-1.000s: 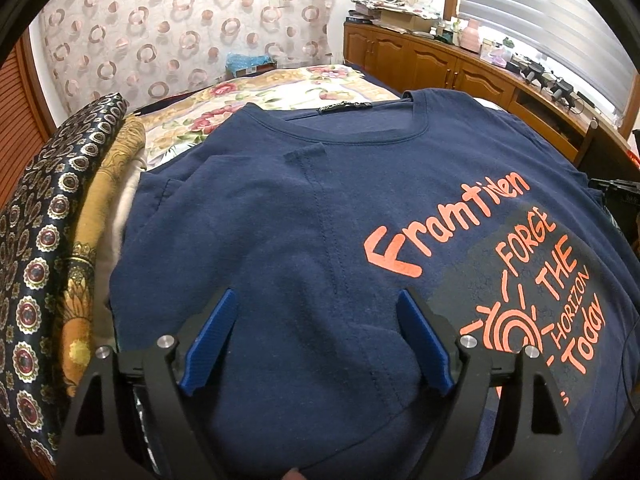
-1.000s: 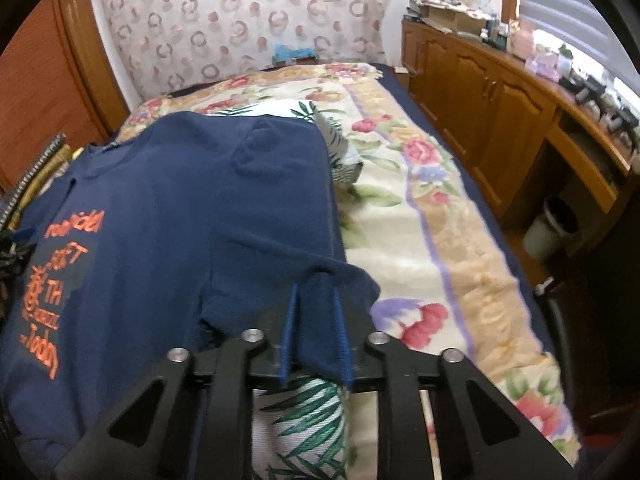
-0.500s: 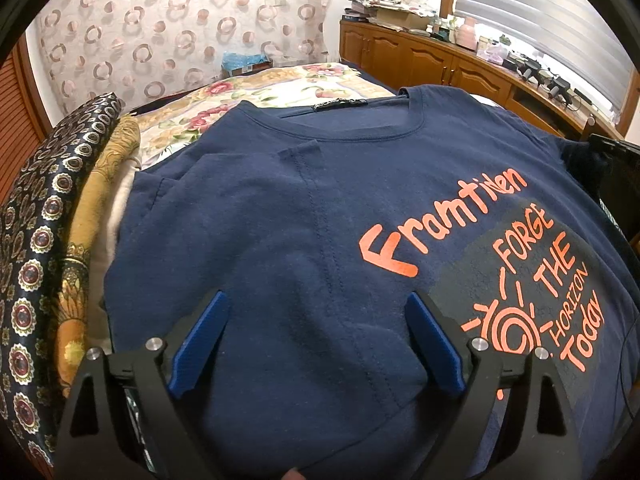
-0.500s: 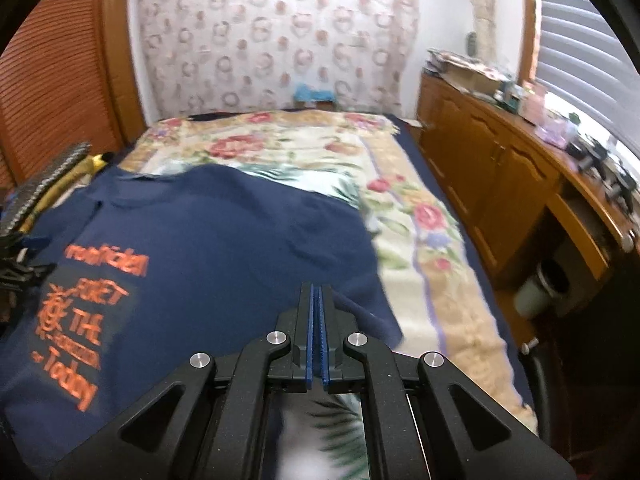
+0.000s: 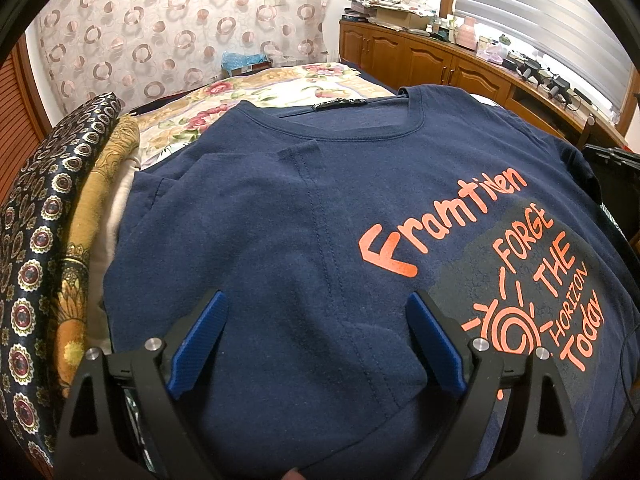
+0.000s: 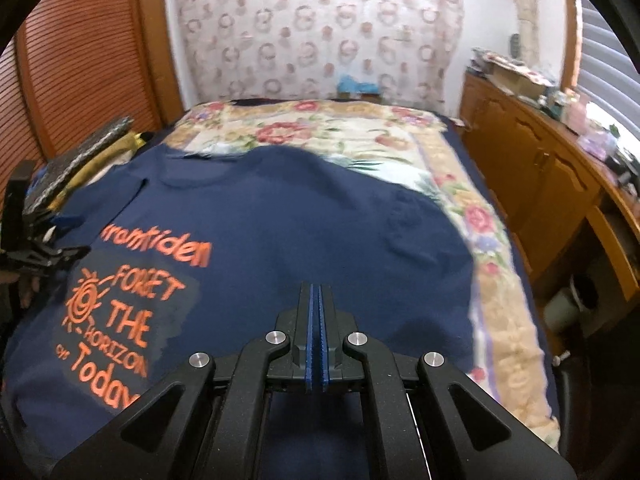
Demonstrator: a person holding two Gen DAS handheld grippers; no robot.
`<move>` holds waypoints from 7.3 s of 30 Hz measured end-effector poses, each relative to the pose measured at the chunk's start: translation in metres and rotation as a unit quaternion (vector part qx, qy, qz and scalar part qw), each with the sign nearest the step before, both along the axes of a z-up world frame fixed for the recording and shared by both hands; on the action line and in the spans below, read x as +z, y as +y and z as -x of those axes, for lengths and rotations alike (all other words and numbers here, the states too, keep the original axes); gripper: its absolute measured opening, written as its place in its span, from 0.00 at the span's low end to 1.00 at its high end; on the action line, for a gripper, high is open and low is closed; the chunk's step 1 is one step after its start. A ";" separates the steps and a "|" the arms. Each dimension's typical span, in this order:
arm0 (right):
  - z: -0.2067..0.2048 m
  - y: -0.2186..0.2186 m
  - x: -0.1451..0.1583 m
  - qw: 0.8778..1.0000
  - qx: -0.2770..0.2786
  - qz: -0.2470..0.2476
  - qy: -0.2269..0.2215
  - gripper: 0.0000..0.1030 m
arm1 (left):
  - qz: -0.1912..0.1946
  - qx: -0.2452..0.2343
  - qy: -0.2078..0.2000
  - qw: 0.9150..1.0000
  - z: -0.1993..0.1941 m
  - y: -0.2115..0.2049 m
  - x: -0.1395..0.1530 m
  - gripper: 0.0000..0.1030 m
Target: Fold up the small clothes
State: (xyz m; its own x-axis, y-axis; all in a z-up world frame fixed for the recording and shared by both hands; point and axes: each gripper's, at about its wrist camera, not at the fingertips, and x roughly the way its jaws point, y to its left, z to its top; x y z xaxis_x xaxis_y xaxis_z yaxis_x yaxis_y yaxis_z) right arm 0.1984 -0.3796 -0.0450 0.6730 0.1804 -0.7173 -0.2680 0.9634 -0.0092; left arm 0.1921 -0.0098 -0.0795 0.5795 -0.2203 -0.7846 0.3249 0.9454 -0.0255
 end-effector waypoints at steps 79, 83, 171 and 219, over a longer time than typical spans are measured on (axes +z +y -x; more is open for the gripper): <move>-0.090 0.079 -0.001 0.990 0.122 -0.062 0.041 0.02 | 0.000 0.001 0.001 1.000 0.000 -0.001 0.001 0.90; -0.092 0.107 0.008 0.989 0.135 -0.053 0.025 0.19 | 0.000 0.001 0.001 1.000 0.000 -0.001 0.001 0.90; -0.083 0.041 -0.049 0.996 0.082 0.025 0.038 0.48 | -0.152 0.055 0.114 0.980 -0.132 0.035 0.024 0.39; -0.107 0.012 -0.025 0.999 0.036 0.030 0.019 0.49 | -0.024 0.057 -0.060 0.996 -0.050 0.074 0.118 0.01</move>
State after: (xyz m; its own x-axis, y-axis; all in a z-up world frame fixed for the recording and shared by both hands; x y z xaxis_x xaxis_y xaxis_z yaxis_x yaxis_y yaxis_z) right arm 0.3056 -0.3678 -0.0698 0.6313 0.1824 -0.7538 -0.3376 0.9397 -0.0554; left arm 0.2424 0.0639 0.0388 0.6890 -0.1123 -0.7160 0.2143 0.9753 0.0532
